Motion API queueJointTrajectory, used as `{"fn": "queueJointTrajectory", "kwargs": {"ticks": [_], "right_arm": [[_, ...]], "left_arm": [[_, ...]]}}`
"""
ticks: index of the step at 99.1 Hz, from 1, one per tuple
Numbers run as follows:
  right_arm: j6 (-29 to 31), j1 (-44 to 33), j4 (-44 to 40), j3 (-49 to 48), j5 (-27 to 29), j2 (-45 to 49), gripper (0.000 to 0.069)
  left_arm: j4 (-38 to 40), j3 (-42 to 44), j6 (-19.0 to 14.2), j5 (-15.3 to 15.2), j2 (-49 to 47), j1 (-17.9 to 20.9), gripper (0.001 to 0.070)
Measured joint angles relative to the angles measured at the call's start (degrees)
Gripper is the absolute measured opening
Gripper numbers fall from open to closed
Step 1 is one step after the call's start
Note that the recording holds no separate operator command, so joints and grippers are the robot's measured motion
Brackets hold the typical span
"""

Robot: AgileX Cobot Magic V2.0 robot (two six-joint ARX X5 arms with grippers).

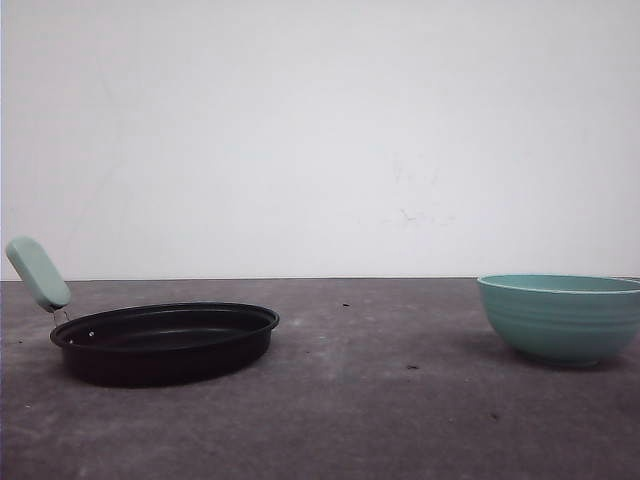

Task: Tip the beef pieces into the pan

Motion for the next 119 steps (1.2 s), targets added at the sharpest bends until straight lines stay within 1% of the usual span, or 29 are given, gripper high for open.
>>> {"fn": "queueJointTrajectory", "kwargs": {"ticks": [16,37,47,70,82,102,119], "right_arm": [[0.0,0.0,0.0,0.0,0.0,0.0,0.0005],[0.0,0.0,0.0,0.0,0.0,0.0,0.0005],[0.0,0.0,0.0,0.0,0.0,0.0,0.0005],[0.0,0.0,0.8,0.0,0.0,0.0,0.0005],[0.1,0.0,1.7,0.0,-2.3,0.0,0.0005],[0.1,0.0,4.3,0.0,-2.4,0.0,0.0005],[0.1,0.0,4.8,0.0,-1.6,0.0,0.0005]], "left_arm": [[0.0,0.0,-0.4,0.0,0.0,0.0,0.0014],[0.0,0.0,-5.4,0.0,0.0,0.0,0.0014],[0.0,0.0,-7.0,0.0,0.0,0.0,0.0014],[0.0,0.0,-8.1,0.0,0.0,0.0,0.0014],[0.0,0.0,-8.5,0.0,0.0,0.0,0.0014],[0.0,0.0,-8.8,0.0,0.0,0.0,0.0014],[0.0,0.0,-13.3,1.1,0.0,0.0,0.0014]]}}
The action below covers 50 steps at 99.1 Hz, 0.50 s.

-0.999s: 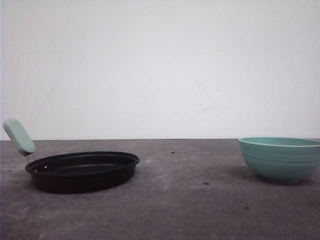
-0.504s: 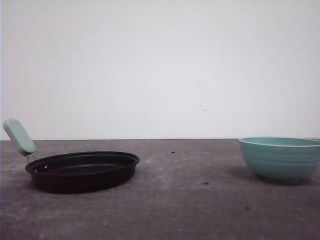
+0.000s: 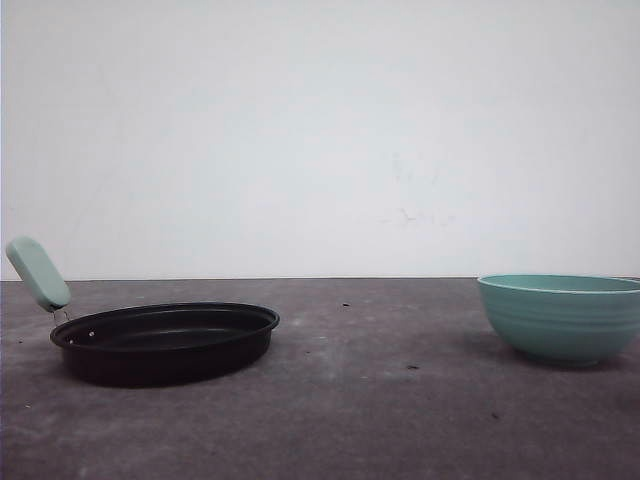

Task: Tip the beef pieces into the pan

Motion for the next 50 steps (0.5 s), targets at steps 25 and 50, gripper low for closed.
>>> {"fn": "queueJointTrajectory", "kwargs": {"ticks": [25,50], "right_arm": [[3.6,0.0,4.4,0.3,-1.4,0.0,0.0005],[5.4,0.0,2.8,11.9,-1.5,1.2,0.0005]], "left_arm": [[-1.6,2.0,-6.2,4.9,0.8,0.0,0.0014],[-7.2,17.4,-4.2,5.6,9.6,0.0,0.0014]]}}
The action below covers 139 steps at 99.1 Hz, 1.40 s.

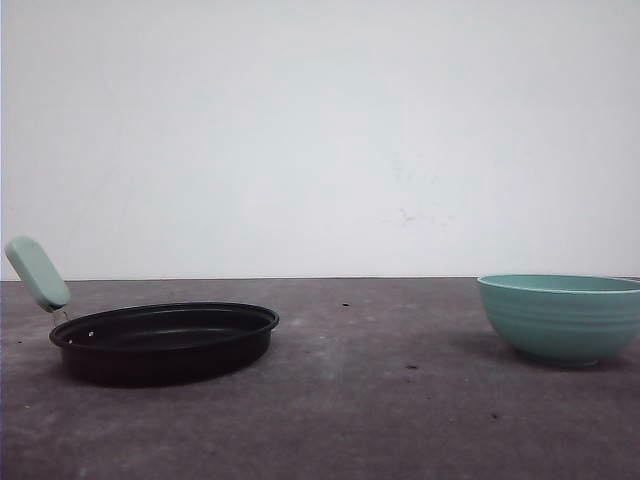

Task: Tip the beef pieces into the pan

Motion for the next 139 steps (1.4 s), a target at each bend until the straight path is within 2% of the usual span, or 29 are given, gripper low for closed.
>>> {"fn": "queueJointTrajectory", "kwargs": {"ticks": [15,28,44,66,86,93,103,110,128,139], "right_arm": [[-0.6,0.0,-4.2,10.5,-0.8,5.9,0.0005],[-2.0,0.0,-6.8,18.4,-3.9,12.5,0.0005],[-2.2,0.0,-4.1,23.2,-4.9,16.7,0.0005],[-2.3,0.0,-4.1,23.3,-4.9,16.9,0.0005],[-2.4,0.0,-5.5,24.1,-4.9,18.2,0.0012],[-2.4,0.0,-7.5,25.8,-4.9,20.1,0.0063],[-2.4,0.0,-10.4,28.8,-4.9,23.3,0.0230],[-2.4,0.0,-11.1,30.3,-4.9,25.4,0.0310],[-2.5,0.0,-11.1,31.5,-6.1,29.4,0.0356],[-2.5,0.0,-10.6,31.5,-7.3,30.6,0.0369]], "left_arm": [[-3.0,12.0,6.2,-0.2,9.6,0.0,0.0014],[-2.4,21.9,8.9,-0.2,17.1,0.0,0.0014],[-1.7,28.7,9.6,0.0,23.1,0.0,0.0014],[-2.7,28.9,9.6,0.0,23.9,0.0,0.0014],[0.1,28.9,9.2,0.0,22.8,0.0,0.0022],[0.2,28.9,9.0,0.0,22.8,0.0,0.0066],[-0.2,28.9,9.0,0.0,23.8,0.0,0.0172],[-1.1,28.9,8.9,0.0,24.8,0.0,0.0253],[-2.4,28.9,8.9,0.4,26.8,0.0,0.0438],[-2.2,28.9,8.9,1.2,26.4,0.0,0.0492]]}}
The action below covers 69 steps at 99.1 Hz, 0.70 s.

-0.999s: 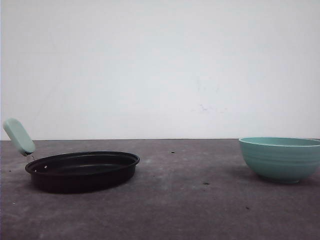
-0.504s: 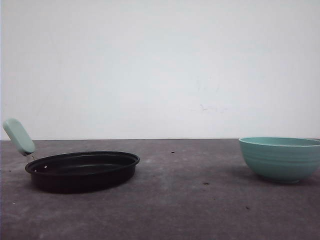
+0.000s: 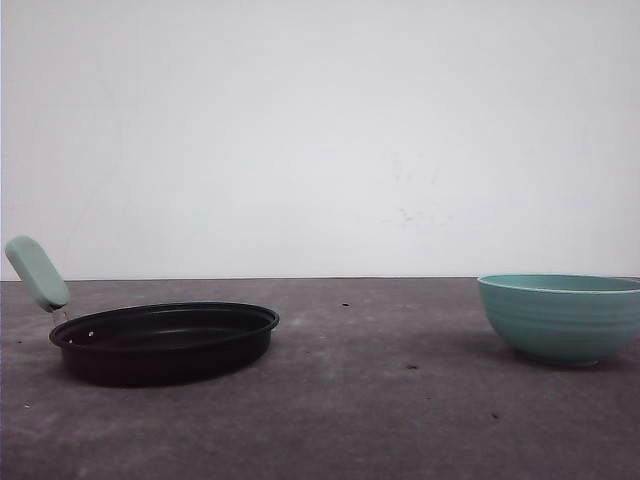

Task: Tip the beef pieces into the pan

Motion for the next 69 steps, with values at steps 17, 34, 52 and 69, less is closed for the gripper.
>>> {"fn": "queueJointTrajectory", "kwargs": {"ticks": [17,34,52,69], "right_arm": [[0.0,0.0,1.3,0.0,-0.2,-0.1,0.0427],[0.0,0.0,1.6,0.0,-0.2,-0.1,0.0588],[-0.2,0.0,1.0,0.0,-0.2,-0.1,0.0628],[-0.8,0.0,0.7,0.0,-0.2,-0.1,0.0673]], "left_arm": [[-0.9,0.0,0.0,0.0,-0.2,0.0,0.0503],[-1.8,0.0,0.0,-0.9,-0.1,0.0,0.0503],[-2.0,0.0,0.0,-0.8,-0.2,0.0,0.0503],[-2.2,0.0,0.0,2.2,-0.2,0.0,0.0503]]}}
